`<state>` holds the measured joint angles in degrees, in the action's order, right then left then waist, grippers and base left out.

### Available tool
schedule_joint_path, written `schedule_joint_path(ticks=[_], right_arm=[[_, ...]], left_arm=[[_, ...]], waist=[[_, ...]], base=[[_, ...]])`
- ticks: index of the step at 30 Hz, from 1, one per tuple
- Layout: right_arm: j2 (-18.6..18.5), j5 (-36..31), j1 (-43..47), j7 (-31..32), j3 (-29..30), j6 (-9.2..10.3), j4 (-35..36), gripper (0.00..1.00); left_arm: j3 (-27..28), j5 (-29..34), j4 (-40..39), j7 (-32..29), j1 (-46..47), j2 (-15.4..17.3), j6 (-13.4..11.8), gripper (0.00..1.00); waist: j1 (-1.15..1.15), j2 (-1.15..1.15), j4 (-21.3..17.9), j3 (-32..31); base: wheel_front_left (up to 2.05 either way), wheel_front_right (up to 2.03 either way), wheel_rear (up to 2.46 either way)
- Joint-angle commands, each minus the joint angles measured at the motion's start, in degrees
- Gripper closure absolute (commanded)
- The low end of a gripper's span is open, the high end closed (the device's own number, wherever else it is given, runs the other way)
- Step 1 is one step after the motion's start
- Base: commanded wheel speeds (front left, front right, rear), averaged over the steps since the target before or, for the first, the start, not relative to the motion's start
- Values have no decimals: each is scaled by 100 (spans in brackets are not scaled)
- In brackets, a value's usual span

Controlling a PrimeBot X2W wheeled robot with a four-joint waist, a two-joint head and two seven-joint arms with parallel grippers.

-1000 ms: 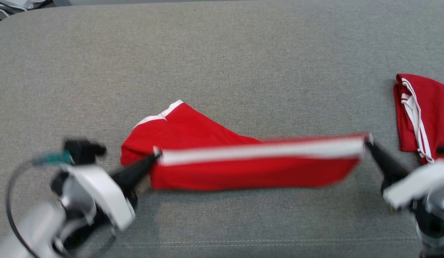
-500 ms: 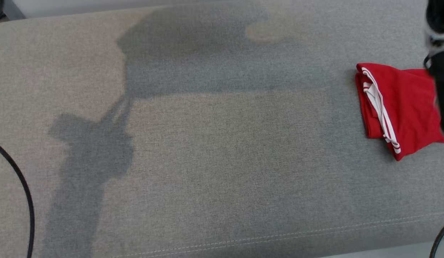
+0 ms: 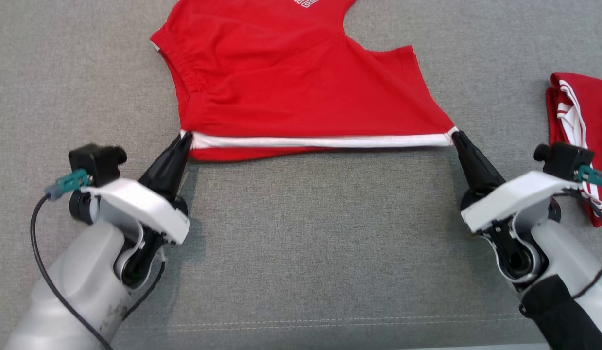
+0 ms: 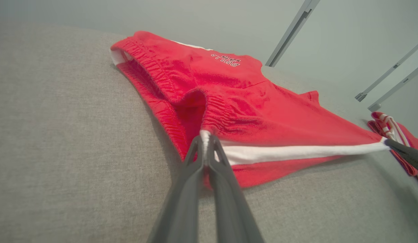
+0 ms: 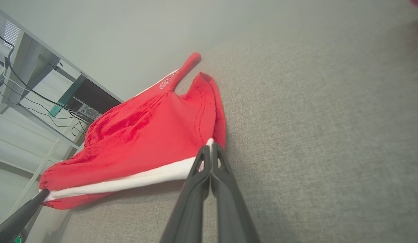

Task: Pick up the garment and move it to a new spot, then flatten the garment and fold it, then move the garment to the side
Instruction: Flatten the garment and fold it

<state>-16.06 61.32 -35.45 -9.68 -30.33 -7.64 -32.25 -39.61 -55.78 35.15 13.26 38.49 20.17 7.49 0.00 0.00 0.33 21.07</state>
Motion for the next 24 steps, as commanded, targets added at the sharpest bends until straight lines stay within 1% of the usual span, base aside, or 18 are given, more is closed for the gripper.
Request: schedule_joint_path(ticks=[1,6,9,14,18,23,24], right_arm=[[-138,8,227,-159,-78,15,234,100],[-305,115,873,-318,-127,15,601,100],[-383,113,1272,-360,-81,15,831,100],[-444,-60,1843,-372,73,15,1132,100],[-350,-209,2256,-248,203,15,1365,100],[-177,-449,2643,-90,473,15,1564,100],[-142,-531,2668,-61,520,15,1588,76]], left_arm=[[167,-13,-116,99,-75,262,-1,100],[-1,19,-274,105,-652,359,-2,100],[-48,21,-496,51,-963,439,-131,100],[-41,-88,-969,-133,-1482,636,-528,100],[7,-253,-1426,-291,-1893,803,-798,100],[47,-381,-1922,-450,-2259,1009,-1066,100],[63,-397,-1998,-467,-2302,1039,-1123,100]], waist=[[0,0,-18,-56],[0,0,-64,-258],[0,0,-86,-346],[0,0,-175,-500],[0,0,-253,-643],[0,0,-314,-733],[0,0,-323,-741]], base=[[0,0,0],[0,0,0],[0,0,0],[0,0,0],[0,0,0],[0,0,0],[0,0,0]])
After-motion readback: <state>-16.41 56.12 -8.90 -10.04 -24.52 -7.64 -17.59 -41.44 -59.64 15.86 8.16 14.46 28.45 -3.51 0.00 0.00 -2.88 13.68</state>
